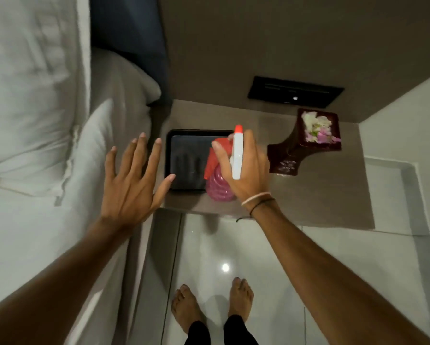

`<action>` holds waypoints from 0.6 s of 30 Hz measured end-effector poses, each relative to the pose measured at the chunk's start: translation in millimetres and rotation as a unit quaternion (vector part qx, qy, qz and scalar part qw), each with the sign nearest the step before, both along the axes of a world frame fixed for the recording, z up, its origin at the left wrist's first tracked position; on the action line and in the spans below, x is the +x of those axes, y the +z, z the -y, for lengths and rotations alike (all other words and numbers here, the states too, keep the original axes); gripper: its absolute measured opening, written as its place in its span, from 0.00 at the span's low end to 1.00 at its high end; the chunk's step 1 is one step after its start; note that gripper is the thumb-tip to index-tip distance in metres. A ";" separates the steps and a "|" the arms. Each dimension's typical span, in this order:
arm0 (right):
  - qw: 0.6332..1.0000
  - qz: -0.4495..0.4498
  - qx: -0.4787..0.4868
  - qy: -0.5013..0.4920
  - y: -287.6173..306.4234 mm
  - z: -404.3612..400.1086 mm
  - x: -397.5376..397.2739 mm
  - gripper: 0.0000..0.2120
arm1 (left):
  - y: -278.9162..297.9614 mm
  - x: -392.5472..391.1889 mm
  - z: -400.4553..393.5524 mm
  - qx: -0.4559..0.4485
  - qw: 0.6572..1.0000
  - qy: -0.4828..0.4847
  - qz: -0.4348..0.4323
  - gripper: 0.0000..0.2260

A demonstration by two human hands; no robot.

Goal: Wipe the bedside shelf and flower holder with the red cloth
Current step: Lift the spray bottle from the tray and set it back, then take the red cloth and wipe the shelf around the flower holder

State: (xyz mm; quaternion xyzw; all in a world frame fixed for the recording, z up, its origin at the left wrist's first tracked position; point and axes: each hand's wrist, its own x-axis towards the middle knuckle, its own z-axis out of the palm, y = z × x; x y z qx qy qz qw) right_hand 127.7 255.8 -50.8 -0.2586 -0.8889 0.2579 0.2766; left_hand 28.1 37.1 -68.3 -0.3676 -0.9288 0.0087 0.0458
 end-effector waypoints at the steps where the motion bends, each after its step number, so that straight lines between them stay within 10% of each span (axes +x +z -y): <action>1: 1.000 0.015 0.010 0.007 1.6 -0.6 -14.7 0.23 | 1.0 -2.7 2.9 0.005 1.000 0.001 0.000 0.34; 13: 0.986 0.088 -0.058 0.126 -34.0 14.1 -109.5 0.34 | -19.6 0.6 8.8 0.003 1.000 -0.010 0.002 0.27; 18: 0.953 0.131 -0.199 0.186 -46.1 -15.2 -70.0 0.47 | -38.4 27.8 -40.5 0.061 0.980 -0.059 0.180 0.14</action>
